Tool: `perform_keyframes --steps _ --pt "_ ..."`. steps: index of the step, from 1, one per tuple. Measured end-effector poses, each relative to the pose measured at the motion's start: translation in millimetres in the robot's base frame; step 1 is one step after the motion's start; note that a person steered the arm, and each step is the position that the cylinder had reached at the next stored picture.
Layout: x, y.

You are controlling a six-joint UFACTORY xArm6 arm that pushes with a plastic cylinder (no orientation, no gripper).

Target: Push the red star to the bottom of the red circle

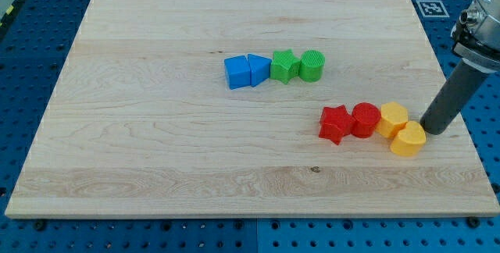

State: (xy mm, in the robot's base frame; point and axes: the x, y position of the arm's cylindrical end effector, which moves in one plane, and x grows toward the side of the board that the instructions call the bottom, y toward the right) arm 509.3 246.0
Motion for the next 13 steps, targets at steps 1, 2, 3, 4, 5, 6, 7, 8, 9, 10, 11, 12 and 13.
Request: perform_keyframes --steps 1,2,3,4,5,6,7,8,9,10,11,12,13 --pt "-4 1" --pt "-26 3" --pt "-37 -3" --pt "-45 -23" --pt "-45 -25" --pt "-48 -38" --pt "-54 -55" --pt "-64 -78" --pt "-71 -101" --pt "-62 -109" --pt "-51 -127" --pt "-50 -144" --pt "-44 -158"
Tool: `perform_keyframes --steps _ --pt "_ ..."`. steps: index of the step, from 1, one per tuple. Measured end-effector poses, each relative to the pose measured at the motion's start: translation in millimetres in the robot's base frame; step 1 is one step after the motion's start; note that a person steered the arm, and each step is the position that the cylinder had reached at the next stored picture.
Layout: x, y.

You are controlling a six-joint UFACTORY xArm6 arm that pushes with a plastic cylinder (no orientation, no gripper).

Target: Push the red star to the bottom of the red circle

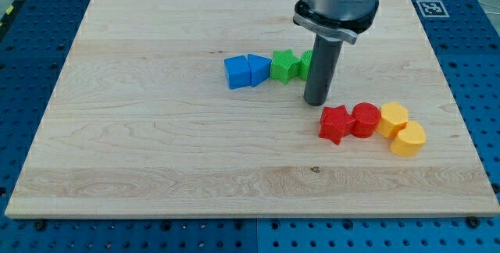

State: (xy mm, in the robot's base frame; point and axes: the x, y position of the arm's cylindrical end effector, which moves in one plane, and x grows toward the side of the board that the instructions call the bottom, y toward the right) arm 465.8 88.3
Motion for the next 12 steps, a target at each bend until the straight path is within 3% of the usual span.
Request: perform_keyframes --steps 2,9,12 --pt "36 0" --pt "91 14" --pt "88 35"
